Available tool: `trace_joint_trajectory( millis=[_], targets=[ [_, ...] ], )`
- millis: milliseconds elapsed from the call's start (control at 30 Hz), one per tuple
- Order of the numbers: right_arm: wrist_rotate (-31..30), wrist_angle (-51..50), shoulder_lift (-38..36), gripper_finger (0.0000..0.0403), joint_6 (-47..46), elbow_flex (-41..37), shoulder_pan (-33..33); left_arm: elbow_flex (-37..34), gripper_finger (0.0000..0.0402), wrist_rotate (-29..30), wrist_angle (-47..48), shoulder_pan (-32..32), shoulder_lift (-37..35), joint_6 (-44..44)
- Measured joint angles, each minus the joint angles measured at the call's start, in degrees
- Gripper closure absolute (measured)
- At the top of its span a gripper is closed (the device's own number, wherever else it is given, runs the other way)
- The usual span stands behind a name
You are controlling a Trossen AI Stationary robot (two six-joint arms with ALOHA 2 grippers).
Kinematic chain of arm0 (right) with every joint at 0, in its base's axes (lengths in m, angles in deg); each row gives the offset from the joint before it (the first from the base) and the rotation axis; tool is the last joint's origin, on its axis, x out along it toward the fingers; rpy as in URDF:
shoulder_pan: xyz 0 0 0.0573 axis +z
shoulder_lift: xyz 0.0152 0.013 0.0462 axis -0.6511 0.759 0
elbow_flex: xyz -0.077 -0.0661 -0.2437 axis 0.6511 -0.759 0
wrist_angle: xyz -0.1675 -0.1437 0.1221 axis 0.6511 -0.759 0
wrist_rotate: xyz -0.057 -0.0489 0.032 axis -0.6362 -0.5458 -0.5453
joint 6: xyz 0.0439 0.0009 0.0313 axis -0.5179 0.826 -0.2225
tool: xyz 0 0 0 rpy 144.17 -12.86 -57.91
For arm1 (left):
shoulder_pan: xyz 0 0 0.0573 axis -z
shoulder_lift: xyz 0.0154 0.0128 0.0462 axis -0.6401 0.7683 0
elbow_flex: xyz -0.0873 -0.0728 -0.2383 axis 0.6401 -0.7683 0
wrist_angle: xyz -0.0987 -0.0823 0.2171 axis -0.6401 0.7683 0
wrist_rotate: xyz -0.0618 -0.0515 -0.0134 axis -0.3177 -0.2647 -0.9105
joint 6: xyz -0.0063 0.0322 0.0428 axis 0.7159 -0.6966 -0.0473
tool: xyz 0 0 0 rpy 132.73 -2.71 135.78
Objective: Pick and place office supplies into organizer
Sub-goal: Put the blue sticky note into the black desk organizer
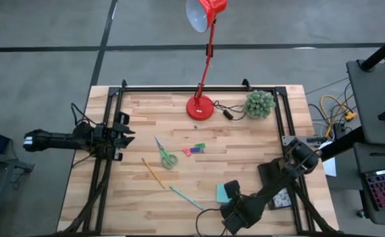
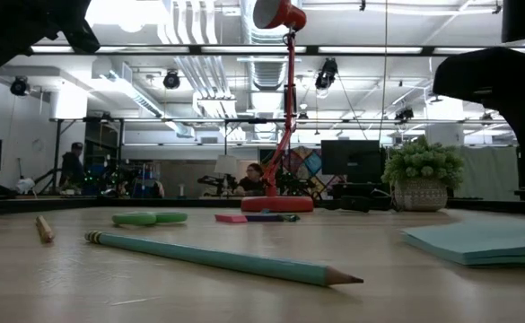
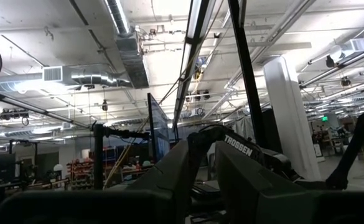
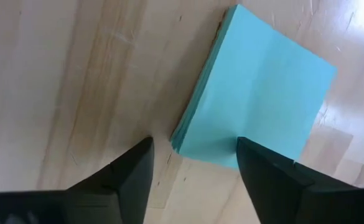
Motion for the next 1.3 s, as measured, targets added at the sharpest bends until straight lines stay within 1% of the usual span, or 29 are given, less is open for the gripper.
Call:
trace_joint_trajectory(
  millis=[100,267,400,600,700,1067,1300],
  targets=[
    [1.93,0.57,0.00,0.0223,0.08,-0.12,-0.46,0.00,0.0336,-0.01,0.00,0.00,0.04,-0.02],
    [4.49,2.35,-0.05,0.0294,0.19,-0.53,-1.20,-0.01,0.0336,-0.01,0.02,-0.01,0.00,-0.02],
    [3.55,5.30,0.01,0.0339,0.06,-0.59,-1.42,-0.02,0.0336,-0.01,-0.02,0.00,0.00,-0.02],
    [3.00,6.89,0.06,0.0387,-0.11,-0.60,-1.54,0.00,0.0336,-0.01,-0.04,0.00,0.01,-0.03],
    [3.31,6.87,0.06,0.0393,-0.15,-0.52,-1.55,0.00,0.0336,-0.01,-0.03,-0.02,0.01,-0.04],
    [6.07,6.71,-0.90,0.0395,-1.00,0.10,-1.45,0.00,0.0336,-0.03,0.00,-0.02,0.04,-0.04],
    [5.76,6.66,-3.46,0.0395,-1.94,0.23,-1.40,-0.02,0.0336,-0.04,-0.06,-0.01,0.05,-0.03]
  ],
)
